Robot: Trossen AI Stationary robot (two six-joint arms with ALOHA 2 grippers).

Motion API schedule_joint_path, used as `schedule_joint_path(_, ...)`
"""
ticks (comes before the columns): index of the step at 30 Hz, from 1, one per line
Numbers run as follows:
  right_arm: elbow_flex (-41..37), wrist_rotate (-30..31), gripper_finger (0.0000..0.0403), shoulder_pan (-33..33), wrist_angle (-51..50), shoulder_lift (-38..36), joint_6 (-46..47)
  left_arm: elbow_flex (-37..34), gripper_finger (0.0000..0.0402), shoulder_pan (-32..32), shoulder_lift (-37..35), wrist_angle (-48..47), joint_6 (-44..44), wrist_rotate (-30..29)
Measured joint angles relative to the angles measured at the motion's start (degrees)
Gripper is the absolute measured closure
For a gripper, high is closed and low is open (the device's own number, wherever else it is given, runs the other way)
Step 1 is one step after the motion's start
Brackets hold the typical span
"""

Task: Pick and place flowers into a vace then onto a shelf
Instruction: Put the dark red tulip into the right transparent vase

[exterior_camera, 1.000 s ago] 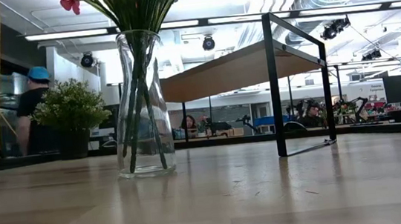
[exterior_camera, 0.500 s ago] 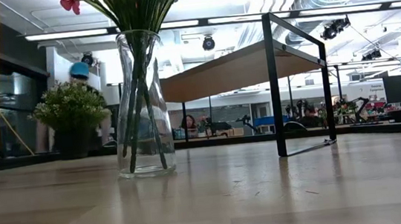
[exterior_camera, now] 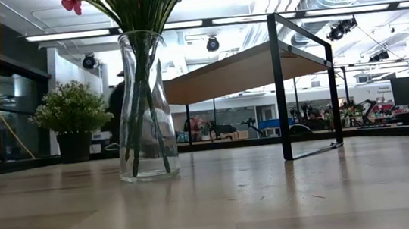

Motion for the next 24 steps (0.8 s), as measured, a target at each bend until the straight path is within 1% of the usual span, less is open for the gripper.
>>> schedule_joint_path(5,0.0,-0.5,0.0246,-0.3,0.1,0.0,0.1,0.0,0.0135,0.0,0.0,-0.1,0.0,0.1)
schedule_joint_path(9,0.0,-3.6,0.0248,-1.7,0.4,0.0,0.1,0.0,0.0135,0.0,0.0,-0.1,0.0,0.1)
schedule_joint_path(11,0.0,-4.2,0.0247,-2.2,0.4,0.0,0.1,0.0,0.0135,0.0,0.0,-0.1,0.0,0.1)
schedule_joint_path(17,0.0,-3.7,0.0248,-2.6,0.4,0.0,-0.1,0.0,0.0135,0.0,0.0,0.0,0.0,0.2)
schedule_joint_path(24,0.0,-2.8,0.0276,-2.6,0.1,0.0,0.2,0.0,0.0135,0.0,0.0,0.0,0.0,0.0)
